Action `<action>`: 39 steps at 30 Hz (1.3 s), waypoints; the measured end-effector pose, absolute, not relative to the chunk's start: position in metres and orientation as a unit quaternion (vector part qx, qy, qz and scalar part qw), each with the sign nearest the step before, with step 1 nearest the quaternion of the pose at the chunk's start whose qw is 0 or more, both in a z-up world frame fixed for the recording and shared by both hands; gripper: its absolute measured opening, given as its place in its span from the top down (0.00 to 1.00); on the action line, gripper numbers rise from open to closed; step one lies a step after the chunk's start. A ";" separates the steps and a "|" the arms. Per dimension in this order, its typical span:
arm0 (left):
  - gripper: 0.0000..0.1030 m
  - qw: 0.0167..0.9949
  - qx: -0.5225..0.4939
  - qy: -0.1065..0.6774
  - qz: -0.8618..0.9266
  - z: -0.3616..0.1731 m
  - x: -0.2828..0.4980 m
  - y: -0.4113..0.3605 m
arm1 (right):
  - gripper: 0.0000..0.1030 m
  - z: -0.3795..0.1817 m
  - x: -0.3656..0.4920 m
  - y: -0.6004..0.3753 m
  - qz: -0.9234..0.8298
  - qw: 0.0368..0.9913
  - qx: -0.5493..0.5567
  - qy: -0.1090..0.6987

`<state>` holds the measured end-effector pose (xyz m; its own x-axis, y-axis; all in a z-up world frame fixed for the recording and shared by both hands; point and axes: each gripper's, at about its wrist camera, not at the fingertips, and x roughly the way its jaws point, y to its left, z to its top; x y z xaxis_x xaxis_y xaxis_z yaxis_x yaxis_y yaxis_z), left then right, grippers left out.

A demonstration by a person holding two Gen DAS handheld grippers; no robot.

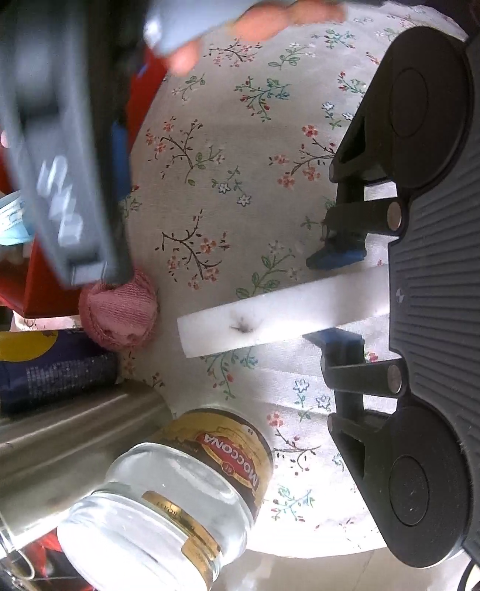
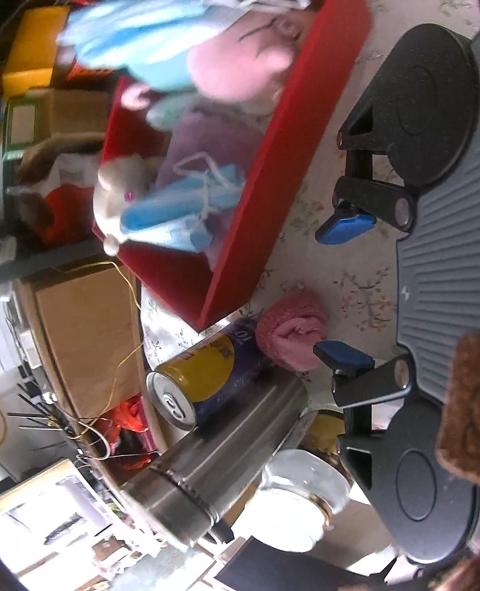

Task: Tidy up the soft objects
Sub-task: 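Grasp the white sponge block with the left gripper while the right gripper grasps the pink knit ball, then lift the sponge with the left gripper while the right gripper lifts the pink knit ball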

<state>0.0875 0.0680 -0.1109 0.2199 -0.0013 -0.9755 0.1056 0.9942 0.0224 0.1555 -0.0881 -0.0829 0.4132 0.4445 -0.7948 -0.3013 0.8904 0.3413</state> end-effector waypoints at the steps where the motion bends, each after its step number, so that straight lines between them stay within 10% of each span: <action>1: 0.71 0.780 0.042 0.624 -0.035 -0.109 0.086 0.070 | 0.72 -0.084 0.159 -0.082 0.226 0.837 0.067 0.493; 39: 0.79 0.786 0.133 0.603 -0.033 -0.104 0.062 -0.002 | 1.00 -0.091 0.114 -0.155 0.221 0.815 0.078 0.529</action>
